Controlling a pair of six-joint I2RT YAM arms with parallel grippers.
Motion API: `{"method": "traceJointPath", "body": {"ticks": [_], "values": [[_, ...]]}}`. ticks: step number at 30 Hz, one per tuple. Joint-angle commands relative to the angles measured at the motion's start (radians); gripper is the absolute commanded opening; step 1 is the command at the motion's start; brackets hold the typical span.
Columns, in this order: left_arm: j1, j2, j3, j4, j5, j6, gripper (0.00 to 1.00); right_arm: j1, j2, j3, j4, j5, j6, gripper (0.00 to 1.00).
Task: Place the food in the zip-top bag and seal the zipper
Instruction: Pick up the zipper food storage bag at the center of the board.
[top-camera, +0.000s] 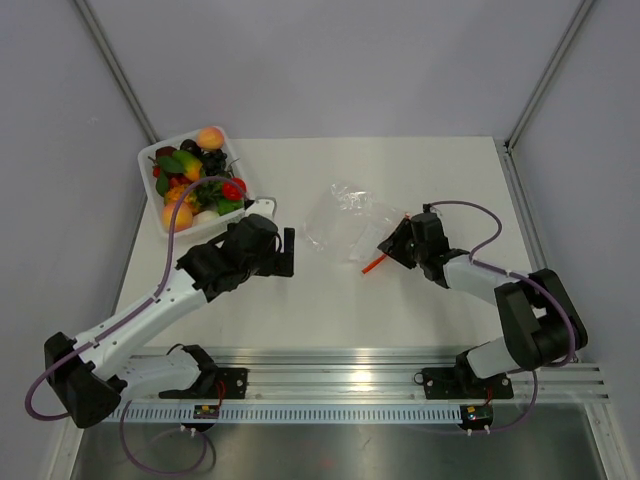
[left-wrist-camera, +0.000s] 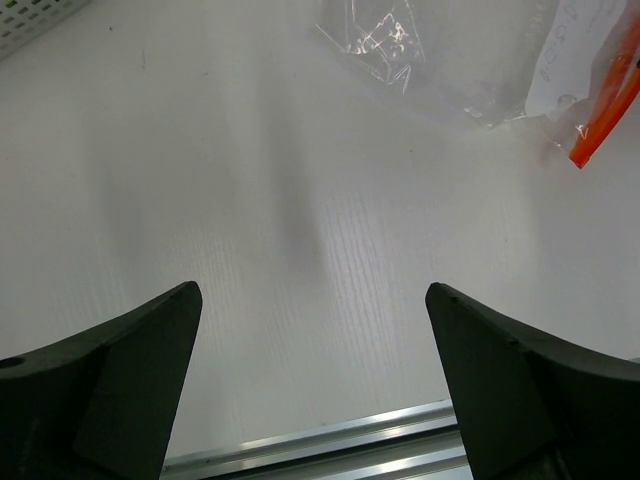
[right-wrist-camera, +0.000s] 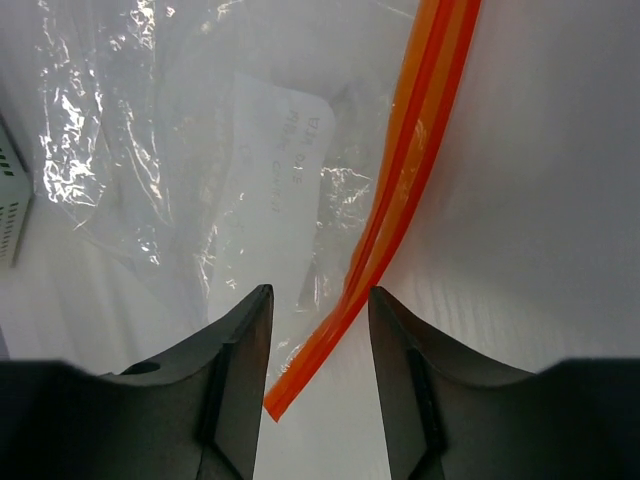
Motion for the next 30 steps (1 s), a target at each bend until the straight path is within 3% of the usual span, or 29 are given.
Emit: {"method": "traceJointPath", "body": {"ticks": [1,7,10,12,13,23,30], "values": [[-0.005,-0.009,0.051,0.019,0.029,0.016,0.99,-0.012,0.024,0.002,0.151,-0.051,0.038,0.50],[-0.005,-0.003,0.050,0.004,0.029,0.020,0.99,-0.034,0.133,0.037,0.217,-0.077,0.050,0.49],[-0.005,-0.003,0.046,0.002,0.025,0.025,0.99,-0.040,0.171,0.051,0.237,-0.086,0.063,0.33],[-0.005,0.000,0.046,0.004,0.023,0.031,0.99,-0.042,0.182,0.057,0.236,-0.083,0.069,0.07],[-0.005,0.003,0.046,0.002,0.022,0.033,0.99,-0.043,0.179,0.057,0.234,-0.089,0.069,0.01],[-0.068,0.103,0.065,0.028,0.028,0.048,0.99,-0.028,-0.045,-0.036,0.156,-0.118,0.072,0.00],[-0.186,0.175,0.106,0.142,0.026,0.060,0.99,0.057,-0.370,-0.065,-0.042,-0.077,0.107,0.00]]}}
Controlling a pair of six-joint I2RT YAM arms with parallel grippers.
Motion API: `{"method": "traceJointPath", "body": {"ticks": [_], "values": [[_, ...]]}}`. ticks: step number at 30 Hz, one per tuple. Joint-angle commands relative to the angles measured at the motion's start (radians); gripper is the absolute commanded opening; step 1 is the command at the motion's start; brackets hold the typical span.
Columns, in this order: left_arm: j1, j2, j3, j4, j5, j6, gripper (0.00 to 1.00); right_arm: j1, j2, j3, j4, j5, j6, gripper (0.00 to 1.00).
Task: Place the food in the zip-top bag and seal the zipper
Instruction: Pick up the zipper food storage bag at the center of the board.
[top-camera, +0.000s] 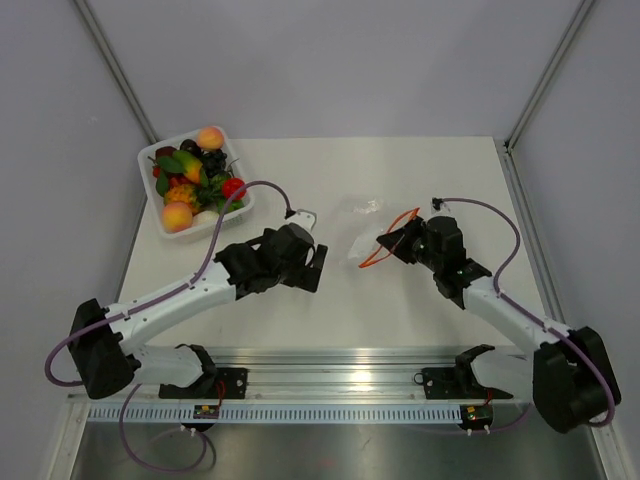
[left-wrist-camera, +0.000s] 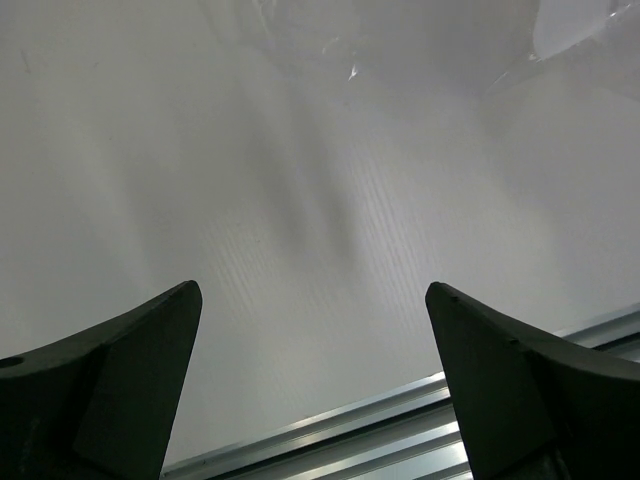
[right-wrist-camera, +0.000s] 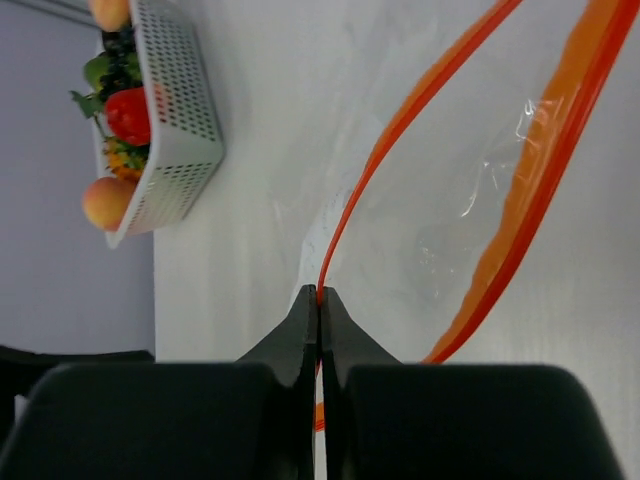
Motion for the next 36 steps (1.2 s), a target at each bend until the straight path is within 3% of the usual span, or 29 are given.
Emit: {"method": "traceJointPath", "body": {"ticks": [1,8,16,29,36], "values": [[-0.055,0.028,0.076,0.137,0.017,0.024,0.99,0.044,-0.124,-0.004,-0.129,0.025,0.021,0.00],[-0.120,0.082,0.167,0.248,0.082,0.050,0.99,0.071,-0.231,0.004,-0.251,0.002,0.035,0.00],[-0.159,0.171,0.236,0.331,0.117,0.040,0.95,0.107,-0.198,0.054,-0.257,0.003,0.047,0.00],[-0.221,0.243,0.190,0.432,0.068,0.018,0.92,0.140,-0.147,0.091,-0.208,-0.024,0.106,0.00],[-0.222,0.268,0.156,0.458,0.002,0.043,0.83,0.142,-0.173,0.093,-0.194,-0.052,0.126,0.00]]}}
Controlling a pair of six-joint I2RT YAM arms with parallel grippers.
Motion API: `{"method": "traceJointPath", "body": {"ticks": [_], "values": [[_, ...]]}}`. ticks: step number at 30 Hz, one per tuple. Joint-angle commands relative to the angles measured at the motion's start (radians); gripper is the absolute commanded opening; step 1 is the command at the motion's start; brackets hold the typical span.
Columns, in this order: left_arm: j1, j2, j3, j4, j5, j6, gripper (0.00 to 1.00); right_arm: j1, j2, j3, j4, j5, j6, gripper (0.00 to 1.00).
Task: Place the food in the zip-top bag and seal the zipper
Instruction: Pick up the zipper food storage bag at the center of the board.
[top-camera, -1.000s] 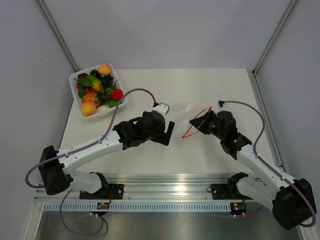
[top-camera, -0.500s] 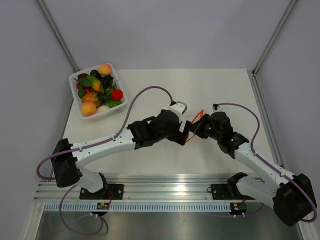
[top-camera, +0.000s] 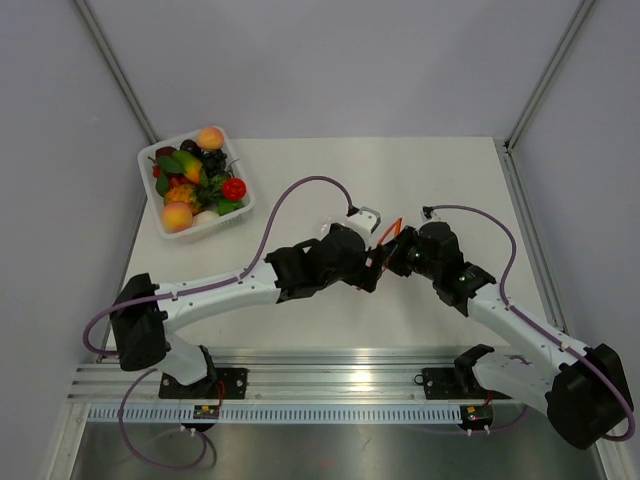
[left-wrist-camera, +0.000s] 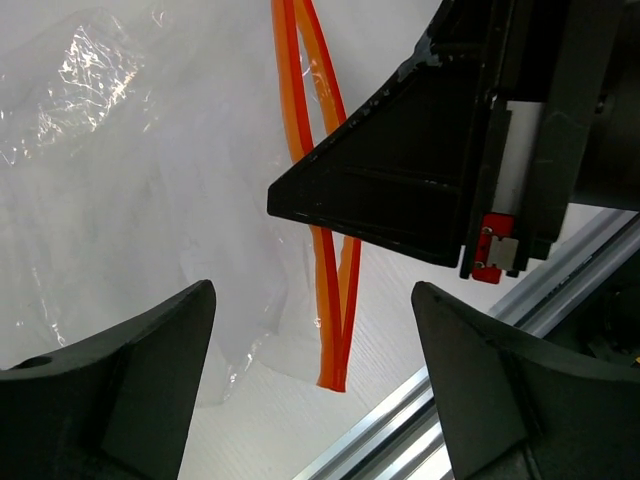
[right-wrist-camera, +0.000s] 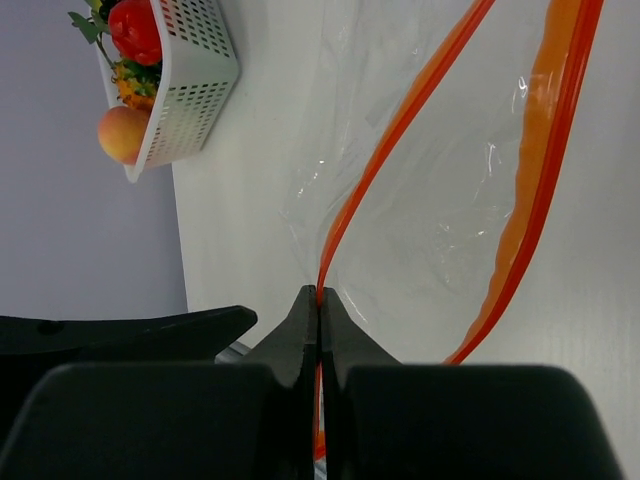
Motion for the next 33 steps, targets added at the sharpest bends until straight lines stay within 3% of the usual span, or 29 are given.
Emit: {"method": "traceJointPath", "body": {"ticks": [1,5,9,10,11,13,14,16,18,23,28,31,33], "values": [[-0.007,0.021,-0.031,0.087,-0.052,0.017,0.82,0.010,-0.028,0.047,0.039,-0.027,0.022,0.00],[-0.006,0.027,-0.062,0.111,-0.055,0.013,0.81,0.010,-0.051,0.048,0.027,-0.028,0.025,0.00],[-0.007,0.025,-0.073,0.125,-0.075,0.011,0.62,0.008,-0.060,0.047,0.014,-0.030,0.025,0.00],[-0.005,0.021,-0.074,0.125,-0.081,0.011,0.55,0.010,-0.063,0.045,0.011,-0.028,0.025,0.00],[-0.006,0.018,-0.076,0.125,-0.092,0.013,0.31,0.010,-0.066,0.045,0.008,-0.025,0.020,0.00],[-0.005,0.012,-0.076,0.117,-0.101,0.011,0.04,0.010,-0.071,0.047,-0.009,-0.014,0.014,0.00],[-0.006,0.001,-0.079,0.111,-0.112,0.007,0.00,0.011,-0.072,0.051,-0.037,-0.007,-0.007,0.26],[-0.002,-0.013,-0.085,0.107,-0.115,0.008,0.00,0.010,-0.087,0.082,-0.087,0.033,-0.048,0.54],[0.009,-0.042,-0.100,0.104,-0.094,-0.004,0.00,0.010,-0.109,0.129,-0.174,0.068,-0.079,0.67],[0.098,-0.126,-0.143,0.125,0.070,-0.074,0.00,0.010,-0.199,0.206,-0.307,0.156,-0.145,0.69],[0.133,-0.179,-0.139,0.122,0.132,-0.113,0.00,0.010,-0.223,0.168,-0.334,0.240,-0.126,0.69],[0.135,-0.192,-0.131,0.122,0.149,-0.119,0.00,0.010,-0.172,0.144,-0.305,0.213,-0.109,0.82],[0.135,-0.194,-0.133,0.119,0.150,-0.119,0.00,0.010,-0.144,0.131,-0.251,0.190,-0.107,0.84]]}}
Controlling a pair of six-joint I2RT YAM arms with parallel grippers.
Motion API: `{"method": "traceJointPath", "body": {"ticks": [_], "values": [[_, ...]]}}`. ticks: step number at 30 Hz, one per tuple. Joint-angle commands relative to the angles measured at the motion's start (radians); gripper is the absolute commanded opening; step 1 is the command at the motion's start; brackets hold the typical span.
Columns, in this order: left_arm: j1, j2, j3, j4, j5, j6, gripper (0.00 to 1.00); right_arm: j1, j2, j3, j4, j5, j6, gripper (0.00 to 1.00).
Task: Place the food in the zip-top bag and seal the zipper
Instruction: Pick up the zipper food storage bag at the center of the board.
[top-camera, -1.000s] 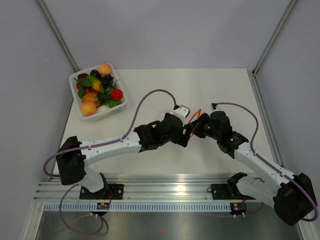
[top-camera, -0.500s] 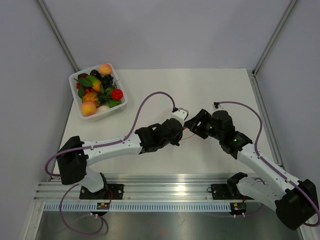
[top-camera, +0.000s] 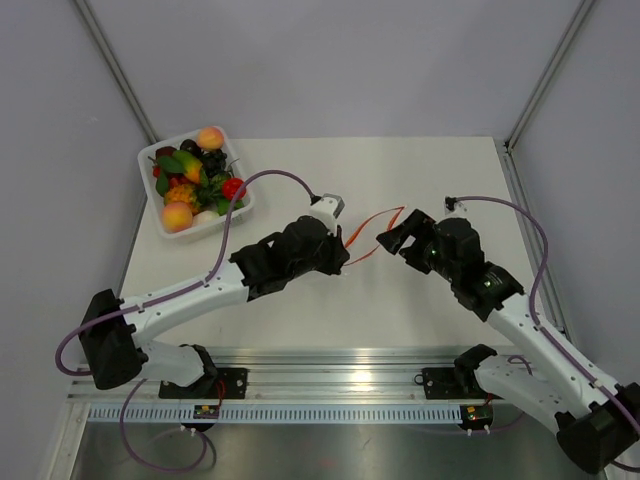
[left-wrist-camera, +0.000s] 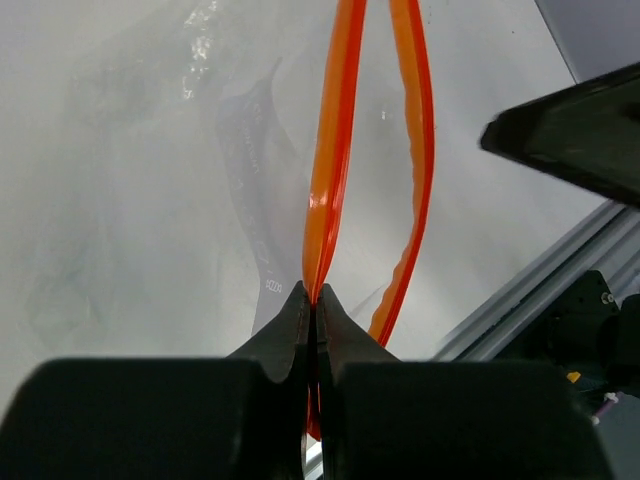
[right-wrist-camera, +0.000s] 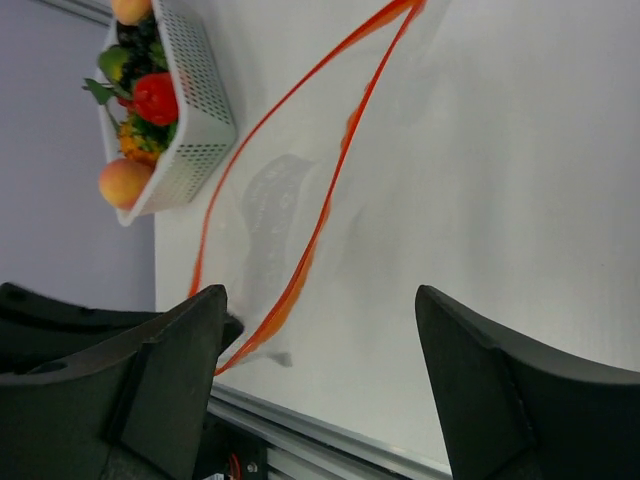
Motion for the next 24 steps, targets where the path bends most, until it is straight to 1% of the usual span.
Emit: {"method": "traceJointPath", "body": {"ticks": [1,5,7,8,10,11,12,14,15,16,19,21,22,23,24], "values": [[-0.003,-0.026,0.014,0.045,0.046,-0.023,0.00,0.008,0.079,-0.026,0.046,-0.001,0.002,0.84],[-0.003,-0.040,-0.001,0.043,0.043,-0.025,0.00,0.006,0.138,-0.013,0.099,-0.023,-0.004,0.84],[-0.002,-0.046,-0.008,0.046,0.040,-0.025,0.00,0.006,0.164,-0.018,0.116,-0.025,0.001,0.83],[-0.003,-0.054,-0.009,0.046,0.037,-0.025,0.00,0.008,0.173,-0.019,0.120,-0.021,0.004,0.81],[-0.003,-0.060,-0.012,0.046,0.034,-0.026,0.00,0.006,0.200,-0.024,0.131,-0.014,0.009,0.71],[-0.003,-0.066,-0.012,0.043,0.032,-0.026,0.00,0.006,0.211,-0.027,0.148,-0.009,0.010,0.65],[-0.003,-0.071,-0.015,0.045,0.032,-0.026,0.00,0.006,0.230,-0.029,0.155,0.001,0.006,0.47],[-0.003,-0.086,-0.015,0.039,0.022,-0.023,0.00,0.006,0.250,0.002,0.143,0.041,-0.020,0.24],[0.003,-0.091,-0.014,0.022,0.014,-0.020,0.00,0.006,0.266,0.020,0.127,0.090,-0.055,0.05],[0.015,-0.104,-0.015,0.002,-0.003,-0.016,0.00,0.008,0.274,0.072,0.073,0.139,-0.076,0.00],[0.035,-0.130,-0.037,-0.023,-0.038,0.000,0.00,0.006,0.270,0.152,0.016,0.150,-0.172,0.00],[0.037,-0.146,-0.037,-0.041,-0.058,0.010,0.00,0.016,0.271,0.242,-0.027,0.159,-0.238,0.00],[0.037,-0.143,-0.025,-0.047,-0.058,0.015,0.02,0.031,0.282,0.282,-0.056,0.175,-0.257,0.00],[0.037,-0.140,-0.017,-0.055,-0.058,0.015,0.07,0.039,0.296,0.327,-0.120,0.186,-0.277,0.00],[0.037,-0.138,-0.011,-0.058,-0.051,0.017,0.14,0.051,0.311,0.406,-0.149,0.201,-0.292,0.00]]}}
